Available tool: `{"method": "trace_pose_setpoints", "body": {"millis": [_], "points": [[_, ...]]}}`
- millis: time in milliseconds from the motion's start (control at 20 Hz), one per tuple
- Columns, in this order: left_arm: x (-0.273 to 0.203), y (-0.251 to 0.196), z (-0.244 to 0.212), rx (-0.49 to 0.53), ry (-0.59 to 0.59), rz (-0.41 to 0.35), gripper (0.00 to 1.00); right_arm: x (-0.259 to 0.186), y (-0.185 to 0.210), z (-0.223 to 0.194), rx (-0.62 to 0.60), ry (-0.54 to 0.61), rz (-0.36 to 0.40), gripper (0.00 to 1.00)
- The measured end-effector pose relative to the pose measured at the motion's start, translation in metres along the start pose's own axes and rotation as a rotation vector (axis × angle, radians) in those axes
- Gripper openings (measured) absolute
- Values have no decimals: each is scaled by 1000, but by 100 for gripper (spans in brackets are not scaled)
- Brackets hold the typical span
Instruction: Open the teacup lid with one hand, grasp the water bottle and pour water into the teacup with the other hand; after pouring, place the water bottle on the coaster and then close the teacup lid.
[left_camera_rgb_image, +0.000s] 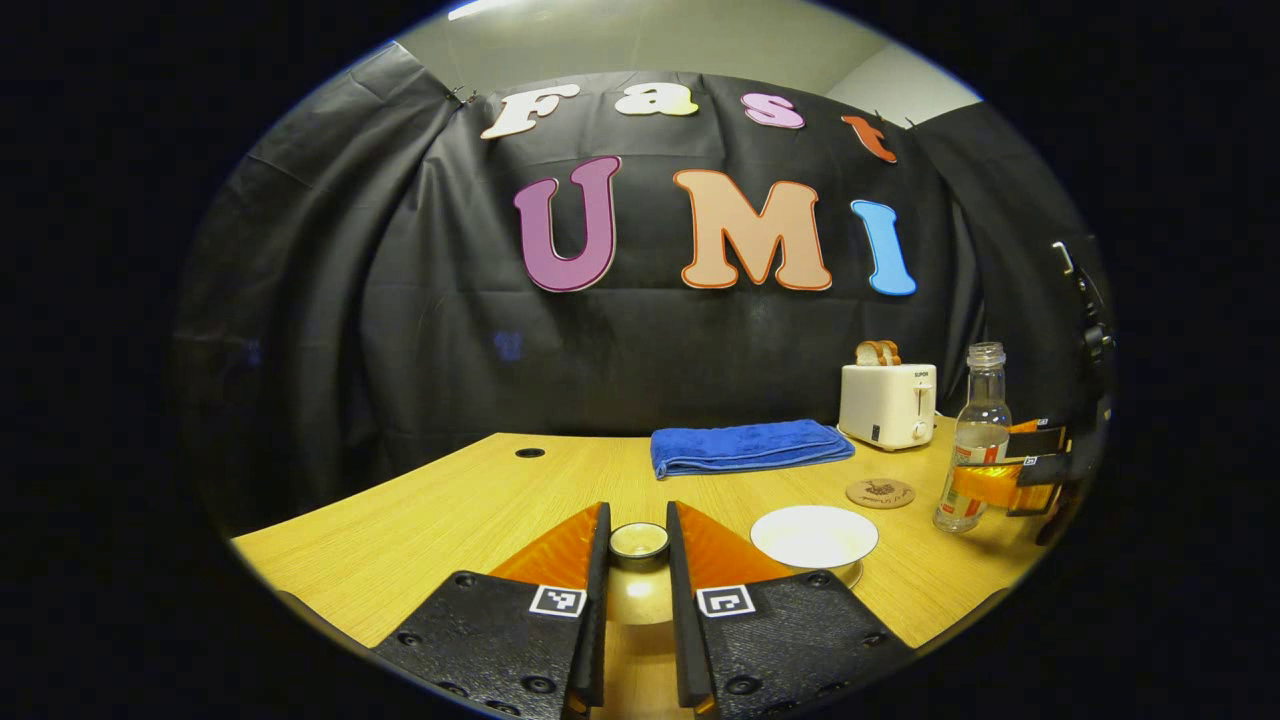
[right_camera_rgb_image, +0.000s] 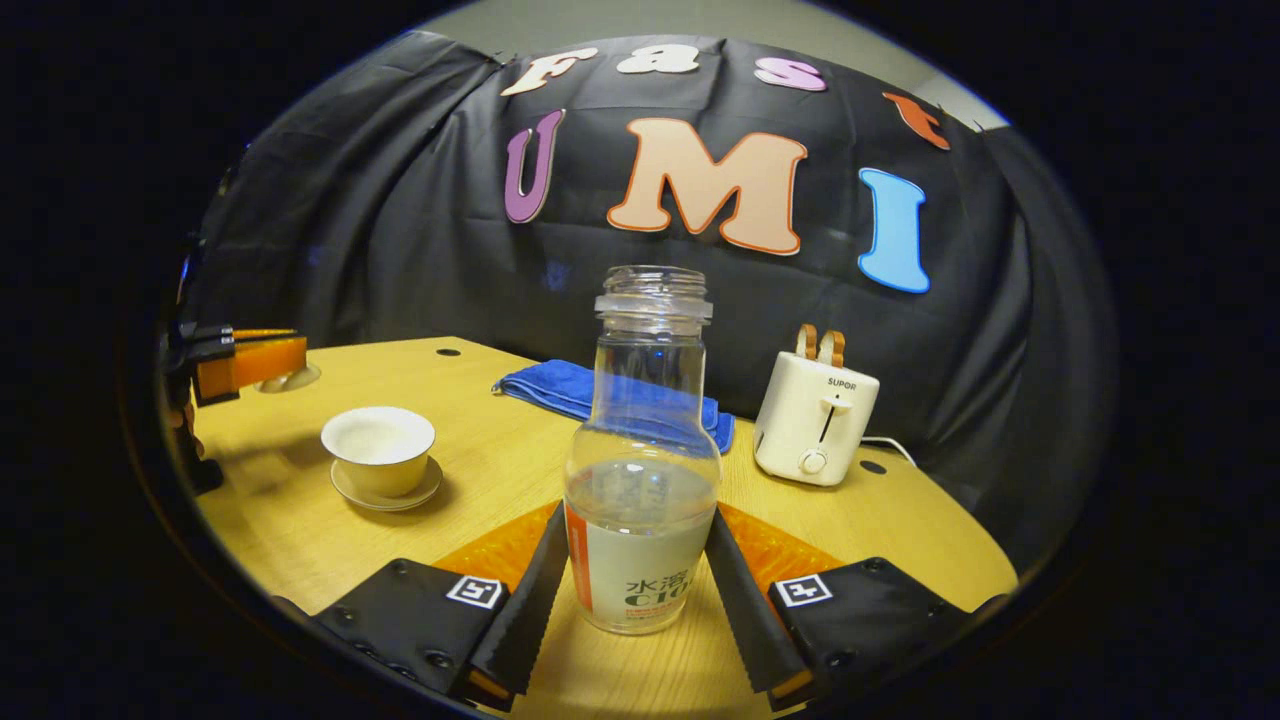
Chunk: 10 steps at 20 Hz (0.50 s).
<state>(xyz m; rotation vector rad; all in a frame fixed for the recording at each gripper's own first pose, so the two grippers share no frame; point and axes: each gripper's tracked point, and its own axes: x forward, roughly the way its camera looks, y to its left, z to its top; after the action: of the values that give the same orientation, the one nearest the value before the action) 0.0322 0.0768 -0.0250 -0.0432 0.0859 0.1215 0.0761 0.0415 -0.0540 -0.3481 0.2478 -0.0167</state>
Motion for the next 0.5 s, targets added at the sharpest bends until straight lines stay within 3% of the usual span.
{"method": "trace_pose_setpoints", "body": {"millis": [500], "points": [[-2,26,0,-2,1,37,25,10,22,-7,-357,59,-48,83]]}}
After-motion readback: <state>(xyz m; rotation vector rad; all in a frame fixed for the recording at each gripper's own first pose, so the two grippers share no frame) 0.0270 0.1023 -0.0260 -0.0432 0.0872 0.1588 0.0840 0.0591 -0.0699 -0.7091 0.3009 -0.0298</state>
